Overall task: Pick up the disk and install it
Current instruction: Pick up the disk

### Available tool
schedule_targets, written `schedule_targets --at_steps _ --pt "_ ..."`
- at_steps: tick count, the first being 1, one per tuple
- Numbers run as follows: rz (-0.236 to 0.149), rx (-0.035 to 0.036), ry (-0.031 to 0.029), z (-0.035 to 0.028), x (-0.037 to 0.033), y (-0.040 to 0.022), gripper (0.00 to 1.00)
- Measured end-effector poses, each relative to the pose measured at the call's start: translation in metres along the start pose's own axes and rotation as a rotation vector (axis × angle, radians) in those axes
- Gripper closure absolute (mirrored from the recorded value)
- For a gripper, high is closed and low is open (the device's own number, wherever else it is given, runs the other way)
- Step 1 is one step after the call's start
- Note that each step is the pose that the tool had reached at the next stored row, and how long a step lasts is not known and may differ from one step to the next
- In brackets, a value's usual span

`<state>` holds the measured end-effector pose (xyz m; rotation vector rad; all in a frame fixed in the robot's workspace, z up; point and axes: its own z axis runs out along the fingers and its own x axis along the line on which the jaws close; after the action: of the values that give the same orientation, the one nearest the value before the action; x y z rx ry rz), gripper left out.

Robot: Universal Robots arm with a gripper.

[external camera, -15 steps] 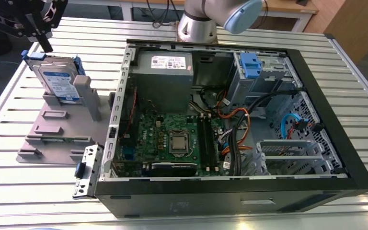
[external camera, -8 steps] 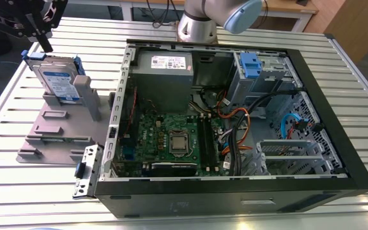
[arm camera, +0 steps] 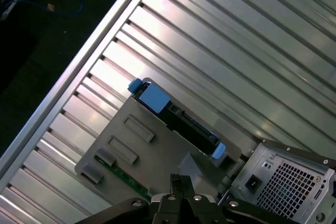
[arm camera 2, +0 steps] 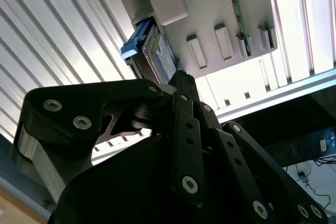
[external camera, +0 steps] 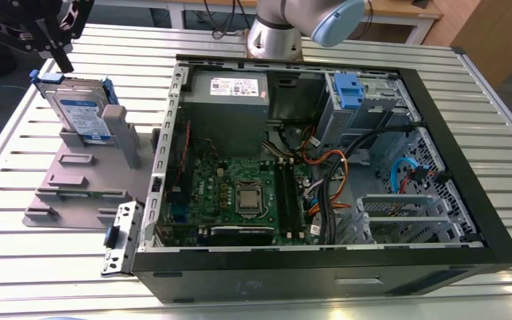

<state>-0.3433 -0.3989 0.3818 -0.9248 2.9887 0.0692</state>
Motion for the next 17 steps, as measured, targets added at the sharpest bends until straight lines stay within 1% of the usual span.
schedule_targets --at_steps 17 --pt "-0.035 -0.0009 0.0013 0.0000 0.0000 0.0000 0.89"
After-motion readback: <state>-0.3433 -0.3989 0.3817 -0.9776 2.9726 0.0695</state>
